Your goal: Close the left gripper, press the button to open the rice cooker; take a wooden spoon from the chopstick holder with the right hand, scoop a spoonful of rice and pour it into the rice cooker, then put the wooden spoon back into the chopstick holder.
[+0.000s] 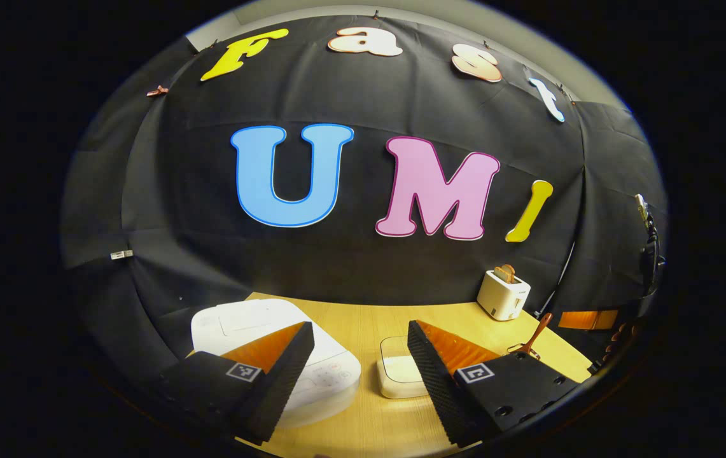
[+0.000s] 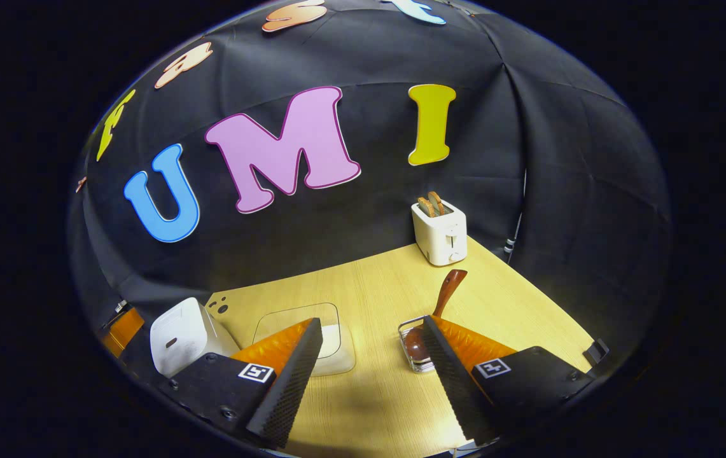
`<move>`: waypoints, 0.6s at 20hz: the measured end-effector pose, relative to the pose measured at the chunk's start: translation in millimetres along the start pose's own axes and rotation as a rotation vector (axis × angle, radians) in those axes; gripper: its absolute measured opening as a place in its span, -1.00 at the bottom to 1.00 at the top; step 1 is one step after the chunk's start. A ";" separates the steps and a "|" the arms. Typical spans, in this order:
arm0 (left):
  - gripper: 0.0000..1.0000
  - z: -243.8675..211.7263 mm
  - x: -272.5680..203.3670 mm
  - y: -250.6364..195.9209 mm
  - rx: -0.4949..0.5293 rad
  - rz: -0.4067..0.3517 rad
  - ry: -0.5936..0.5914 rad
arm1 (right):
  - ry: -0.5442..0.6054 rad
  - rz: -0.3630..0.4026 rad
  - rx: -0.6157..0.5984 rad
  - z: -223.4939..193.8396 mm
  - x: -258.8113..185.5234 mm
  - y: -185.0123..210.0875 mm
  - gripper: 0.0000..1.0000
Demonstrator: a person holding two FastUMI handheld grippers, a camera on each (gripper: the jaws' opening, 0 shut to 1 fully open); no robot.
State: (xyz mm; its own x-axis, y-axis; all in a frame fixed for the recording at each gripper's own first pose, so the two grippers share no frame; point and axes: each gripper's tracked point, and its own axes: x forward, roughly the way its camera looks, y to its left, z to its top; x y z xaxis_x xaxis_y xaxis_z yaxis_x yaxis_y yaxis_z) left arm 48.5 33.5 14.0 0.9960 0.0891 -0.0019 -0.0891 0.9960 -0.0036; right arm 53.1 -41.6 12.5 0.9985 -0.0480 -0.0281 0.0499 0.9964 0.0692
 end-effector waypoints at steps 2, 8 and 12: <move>0.86 3.4 2.3 6.2 0.000 0.009 -0.004 | 0.007 0.007 0.003 -1.5 2.6 1.1 0.97; 0.31 12.6 9.2 28.2 0.024 0.052 -0.014 | 0.018 0.028 0.005 -4.4 8.7 5.6 0.97; -0.33 11.2 14.6 42.3 0.022 0.094 0.015 | 0.026 0.038 0.007 -6.2 10.7 7.0 0.97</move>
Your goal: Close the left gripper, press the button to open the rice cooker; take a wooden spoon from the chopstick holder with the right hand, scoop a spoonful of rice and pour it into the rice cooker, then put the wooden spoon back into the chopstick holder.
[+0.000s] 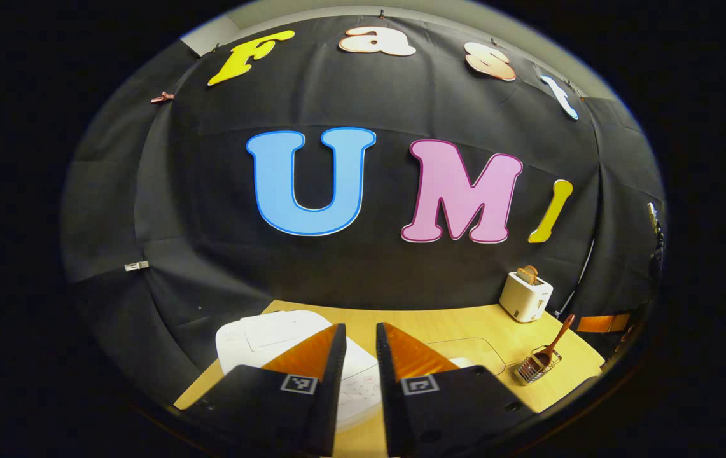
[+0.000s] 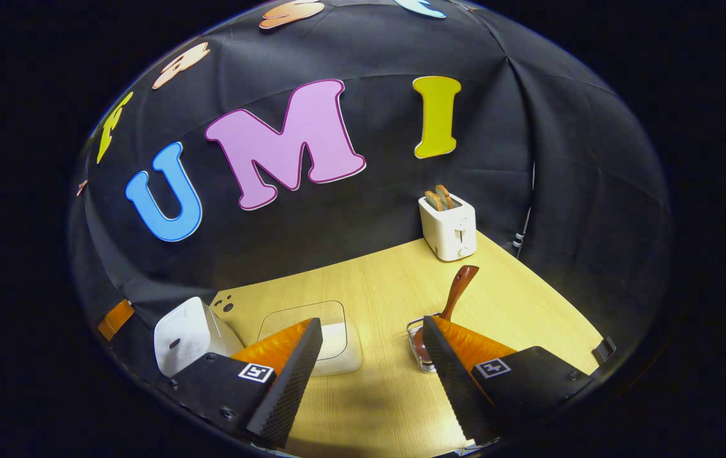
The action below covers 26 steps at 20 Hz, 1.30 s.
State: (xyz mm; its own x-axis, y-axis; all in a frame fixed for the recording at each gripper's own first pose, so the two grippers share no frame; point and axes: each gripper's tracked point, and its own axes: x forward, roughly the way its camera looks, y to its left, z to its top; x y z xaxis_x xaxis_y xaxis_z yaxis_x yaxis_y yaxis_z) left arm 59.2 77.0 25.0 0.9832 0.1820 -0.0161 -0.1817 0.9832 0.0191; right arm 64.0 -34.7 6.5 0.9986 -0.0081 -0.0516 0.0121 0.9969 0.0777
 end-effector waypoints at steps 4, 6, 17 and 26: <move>-0.83 -5.2 7.5 19.8 -0.031 0.069 0.028 | 0.010 0.016 -0.008 -2.5 0.4 3.7 0.97; -0.89 -9.9 13.9 26.3 -0.042 0.075 0.041 | 0.017 0.020 -0.014 -4.8 -0.1 4.1 0.97; -0.89 -102.2 57.8 63.2 -0.169 0.104 0.382 | 0.055 0.023 -0.043 -17.6 -3.7 3.4 0.97; -0.88 -123.4 59.4 63.6 -0.169 0.090 0.434 | 0.068 0.010 -0.045 -26.4 -8.3 1.1 0.97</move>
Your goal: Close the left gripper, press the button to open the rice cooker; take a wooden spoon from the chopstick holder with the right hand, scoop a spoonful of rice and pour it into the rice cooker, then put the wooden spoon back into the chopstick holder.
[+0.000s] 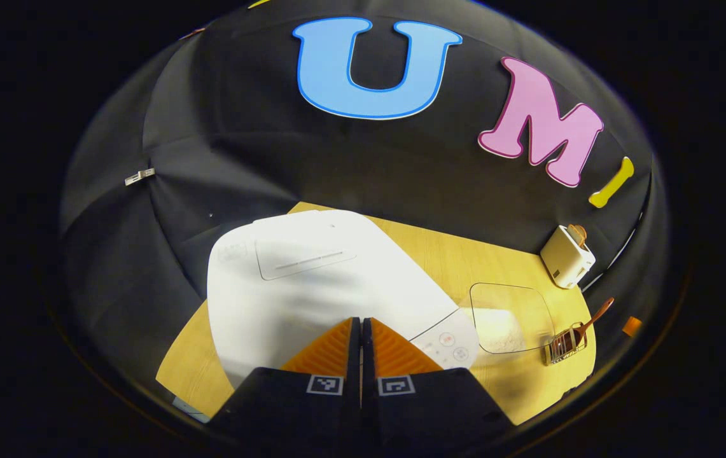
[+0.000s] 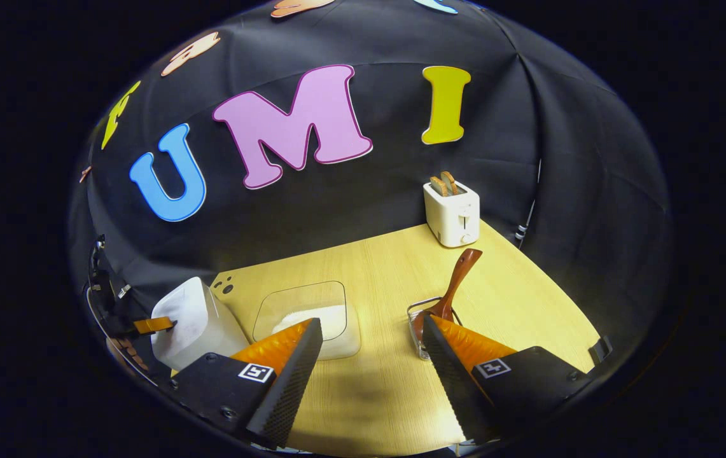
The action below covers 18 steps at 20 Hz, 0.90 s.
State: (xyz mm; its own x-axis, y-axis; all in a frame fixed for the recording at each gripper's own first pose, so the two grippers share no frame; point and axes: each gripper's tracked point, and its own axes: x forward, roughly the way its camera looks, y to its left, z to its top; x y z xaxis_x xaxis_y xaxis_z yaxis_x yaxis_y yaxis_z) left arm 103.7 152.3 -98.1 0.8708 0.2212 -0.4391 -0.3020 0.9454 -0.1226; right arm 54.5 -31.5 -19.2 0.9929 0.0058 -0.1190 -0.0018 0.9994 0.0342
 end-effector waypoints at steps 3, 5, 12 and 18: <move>-0.88 -5.5 2.9 0.3 -0.016 0.001 0.037 | 0.010 0.010 -0.007 -3.9 -1.9 4.8 0.97; -0.88 -5.5 3.4 -0.9 0.014 0.006 0.037 | 0.013 0.018 -0.011 -6.3 -4.5 8.8 0.97; -0.88 71.8 -43.7 -2.7 0.106 0.061 -0.286 | 0.003 0.029 -0.035 -13.8 -20.4 21.0 0.97; -0.90 83.5 -78.1 -29.7 0.129 -0.069 -0.366 | -0.017 -0.007 -0.034 -20.1 -35.1 32.3 0.97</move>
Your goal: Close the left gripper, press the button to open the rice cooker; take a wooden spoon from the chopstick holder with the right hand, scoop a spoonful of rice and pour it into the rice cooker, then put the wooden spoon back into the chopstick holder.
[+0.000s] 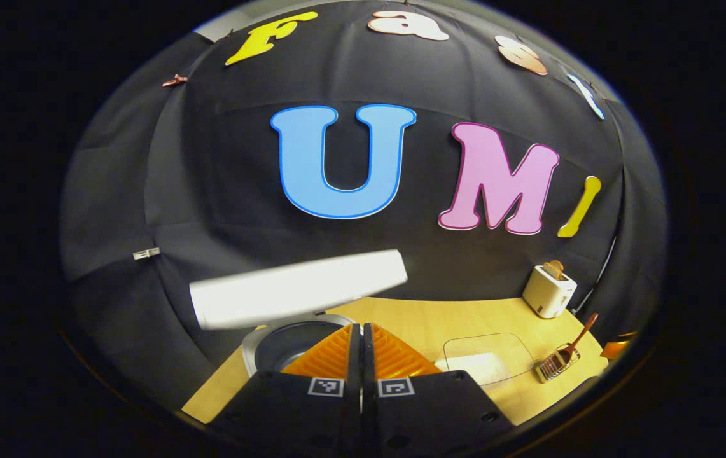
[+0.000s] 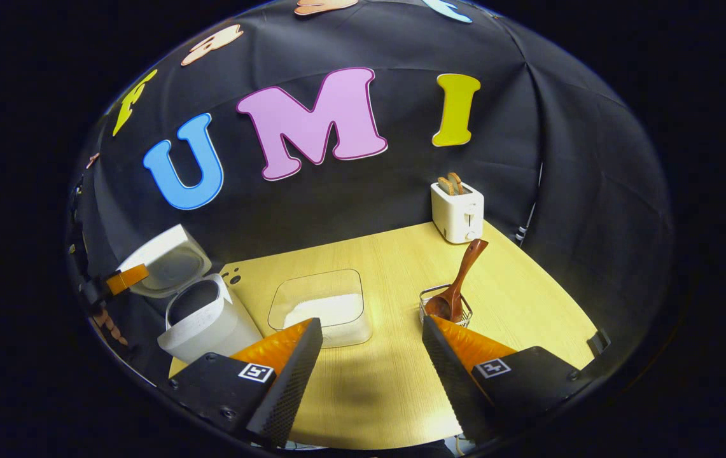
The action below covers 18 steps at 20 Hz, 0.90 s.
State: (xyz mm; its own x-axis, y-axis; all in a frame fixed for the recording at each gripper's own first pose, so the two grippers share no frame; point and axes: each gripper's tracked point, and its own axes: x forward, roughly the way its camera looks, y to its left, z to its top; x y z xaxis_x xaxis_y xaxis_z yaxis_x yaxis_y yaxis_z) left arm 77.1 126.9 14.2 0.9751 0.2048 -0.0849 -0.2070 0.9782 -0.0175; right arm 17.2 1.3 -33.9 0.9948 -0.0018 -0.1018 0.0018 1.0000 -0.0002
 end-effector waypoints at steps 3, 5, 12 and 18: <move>-0.89 -7.7 -14.4 -2.6 -0.007 -0.050 0.008 | -0.008 -0.014 -0.005 -4.6 -7.1 9.9 0.97; -0.89 -10.9 -24.5 -4.0 -0.004 -0.081 -0.003 | -0.006 -0.007 -0.008 -8.4 -11.8 20.4 0.97; -0.89 -6.0 -42.9 -35.1 0.011 -0.162 -0.058 | -0.034 -0.012 -0.044 6.0 -11.2 5.8 0.97; -0.71 -7.0 -46.2 -88.8 -0.006 -0.220 -0.058 | -0.030 -0.065 0.022 29.3 26.7 -56.7 0.97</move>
State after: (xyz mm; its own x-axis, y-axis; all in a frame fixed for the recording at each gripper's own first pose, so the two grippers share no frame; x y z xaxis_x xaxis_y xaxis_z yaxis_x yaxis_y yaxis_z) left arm 49.9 30.3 12.7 0.9997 -0.0121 -0.0211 0.0113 0.9993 -0.0357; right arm 46.6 -55.5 -7.4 0.9952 -0.0668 -0.0721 0.0682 0.9975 0.0165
